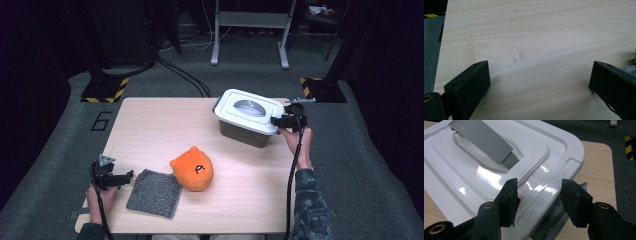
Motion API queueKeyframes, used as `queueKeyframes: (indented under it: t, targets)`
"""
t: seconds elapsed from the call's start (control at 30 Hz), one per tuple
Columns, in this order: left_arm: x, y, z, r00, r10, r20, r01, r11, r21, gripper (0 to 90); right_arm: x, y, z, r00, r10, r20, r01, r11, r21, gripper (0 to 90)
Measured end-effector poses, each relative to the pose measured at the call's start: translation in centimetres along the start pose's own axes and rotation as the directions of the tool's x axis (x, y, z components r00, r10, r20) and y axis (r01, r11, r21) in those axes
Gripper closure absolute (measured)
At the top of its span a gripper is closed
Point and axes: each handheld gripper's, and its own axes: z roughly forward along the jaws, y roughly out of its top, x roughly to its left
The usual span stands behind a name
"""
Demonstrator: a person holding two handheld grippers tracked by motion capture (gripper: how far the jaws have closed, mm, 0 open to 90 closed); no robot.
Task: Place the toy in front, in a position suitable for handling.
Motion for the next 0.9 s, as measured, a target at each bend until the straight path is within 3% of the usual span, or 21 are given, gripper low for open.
queueKeyframes:
  t: [0.9]
  targets:
    - [0.0,0.0,0.0,1.0000,0.000,0.000,0.000,1.0000,0.000,3.0,1.7,0.9,1.4,0.9965,-0.051,-0.066,0.051,0.999,-0.003,48.5]
